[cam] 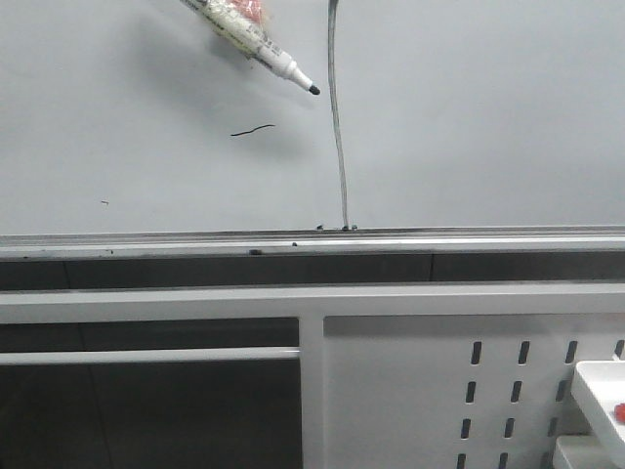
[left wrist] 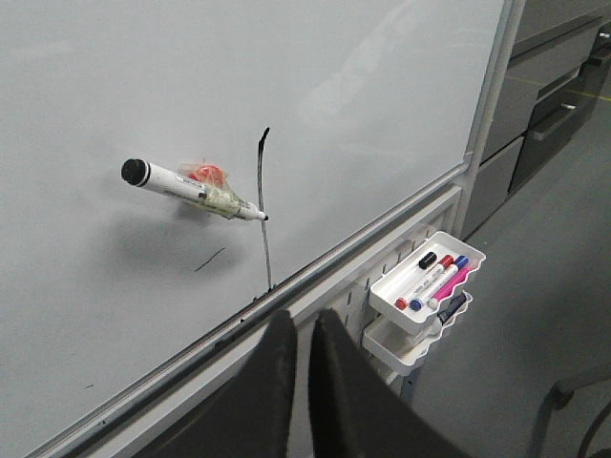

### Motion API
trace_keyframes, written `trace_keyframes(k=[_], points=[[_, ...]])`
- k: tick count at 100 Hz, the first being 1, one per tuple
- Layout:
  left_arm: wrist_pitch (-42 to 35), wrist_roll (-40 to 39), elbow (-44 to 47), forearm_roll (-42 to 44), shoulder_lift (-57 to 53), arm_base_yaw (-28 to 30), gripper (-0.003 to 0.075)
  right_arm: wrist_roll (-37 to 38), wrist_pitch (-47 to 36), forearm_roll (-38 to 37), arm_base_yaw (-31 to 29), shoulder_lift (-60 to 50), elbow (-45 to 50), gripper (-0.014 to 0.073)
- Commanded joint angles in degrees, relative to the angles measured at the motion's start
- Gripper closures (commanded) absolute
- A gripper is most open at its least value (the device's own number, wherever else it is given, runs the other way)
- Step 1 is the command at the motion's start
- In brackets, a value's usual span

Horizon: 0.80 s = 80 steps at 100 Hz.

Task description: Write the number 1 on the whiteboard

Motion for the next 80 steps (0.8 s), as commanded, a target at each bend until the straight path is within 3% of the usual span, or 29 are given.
trace_keyframes(k=[1, 16, 62, 74, 80], points=[[-0.73, -0.12, -1.41, -0.29, -3.51, 0.05, 0.0740, 0.18, -3.57, 1.37, -0.35, 0.19, -1.38, 0.0643], [3.07, -0.12, -1.41, -0.55, -7.17, 0.05, 0.0740, 0.18, -3.57, 1.37, -0.35, 0.19, -1.38, 0.0643], [2.95, 0.17, -1.41, 0.47, -7.77, 0.05, 0.0740, 0.18, -3.57, 1.37, -0.35, 0.19, -1.38, 0.0643], [0.14, 0.27, 1.27, 5.07, -7.88, 0.05, 0.0740, 0.18, -3.57, 1.37, -0.35, 0.19, -1.38, 0.0643], [-5.02, 0.27, 3.67, 7.26, -7.88, 0.05, 0.0740, 0.18, -3.57, 1.37, -0.35, 0.19, -1.38, 0.0643]])
